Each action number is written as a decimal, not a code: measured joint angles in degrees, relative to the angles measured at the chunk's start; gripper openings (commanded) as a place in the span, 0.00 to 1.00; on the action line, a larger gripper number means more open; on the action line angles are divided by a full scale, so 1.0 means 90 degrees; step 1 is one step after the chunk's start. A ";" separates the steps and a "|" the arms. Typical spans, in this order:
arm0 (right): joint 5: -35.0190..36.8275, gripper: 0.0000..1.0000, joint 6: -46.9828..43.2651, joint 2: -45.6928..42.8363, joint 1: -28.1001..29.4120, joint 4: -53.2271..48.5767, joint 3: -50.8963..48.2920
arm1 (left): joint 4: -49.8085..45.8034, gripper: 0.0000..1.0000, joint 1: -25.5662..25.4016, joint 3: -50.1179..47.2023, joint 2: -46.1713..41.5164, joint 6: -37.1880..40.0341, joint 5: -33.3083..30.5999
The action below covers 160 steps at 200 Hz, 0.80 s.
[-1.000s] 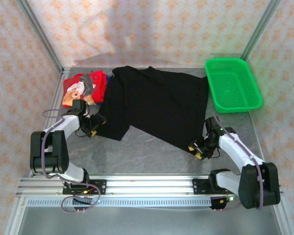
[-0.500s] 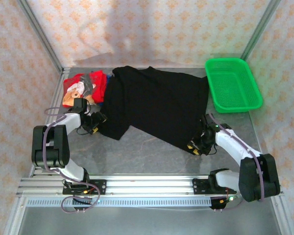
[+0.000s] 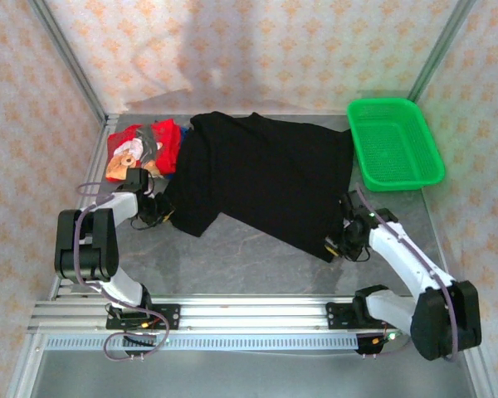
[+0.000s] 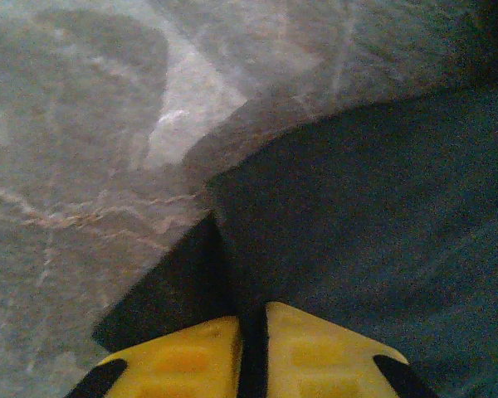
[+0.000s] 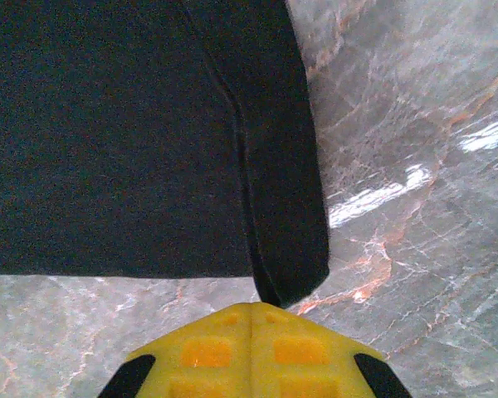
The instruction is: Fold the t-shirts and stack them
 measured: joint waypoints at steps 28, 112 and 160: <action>0.0199 0.00 -0.0002 -0.0544 -0.0265 -0.0398 0.0119 | -0.0233 0.22 0.0000 -0.0039 -0.0151 0.0049 -0.0114; 0.0376 0.00 -0.0007 -0.1200 -0.0709 -0.1090 0.0165 | -0.1724 0.67 0.0323 -0.0155 -0.1766 0.0061 -0.0629; 0.0148 0.06 -0.0005 -0.1219 -0.0726 -0.1005 0.0024 | -0.1715 0.59 0.0350 -0.0168 -0.1258 0.0063 -0.0673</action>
